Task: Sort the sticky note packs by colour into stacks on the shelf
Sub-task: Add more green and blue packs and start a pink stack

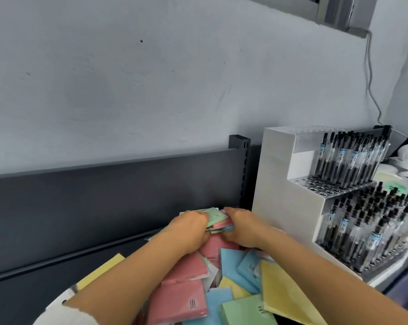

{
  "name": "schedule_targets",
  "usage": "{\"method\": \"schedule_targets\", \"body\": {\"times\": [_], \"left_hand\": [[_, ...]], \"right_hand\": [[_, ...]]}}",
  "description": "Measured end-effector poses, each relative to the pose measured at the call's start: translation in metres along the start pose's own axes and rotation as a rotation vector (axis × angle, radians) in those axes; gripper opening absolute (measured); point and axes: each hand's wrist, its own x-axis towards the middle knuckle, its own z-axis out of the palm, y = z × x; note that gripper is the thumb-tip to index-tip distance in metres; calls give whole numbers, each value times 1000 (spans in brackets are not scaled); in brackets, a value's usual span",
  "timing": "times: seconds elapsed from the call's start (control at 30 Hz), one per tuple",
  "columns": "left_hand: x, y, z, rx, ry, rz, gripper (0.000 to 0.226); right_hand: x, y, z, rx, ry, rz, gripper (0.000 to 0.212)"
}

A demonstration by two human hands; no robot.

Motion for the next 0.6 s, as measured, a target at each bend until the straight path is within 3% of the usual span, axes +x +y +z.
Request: {"method": "schedule_targets", "body": {"times": [0.33, 0.5, 0.6], "left_hand": [[-28, -1, -29, 179, 87, -60, 13], [-67, -17, -59, -181, 376, -314, 18], [-95, -20, -65, -348, 458, -423, 17]], "right_hand": [[-15, 2, -2, 16, 205, -98, 25], [-24, 4, -24, 293, 344, -109, 12], [-28, -4, -32, 472, 365, -110, 13]]}}
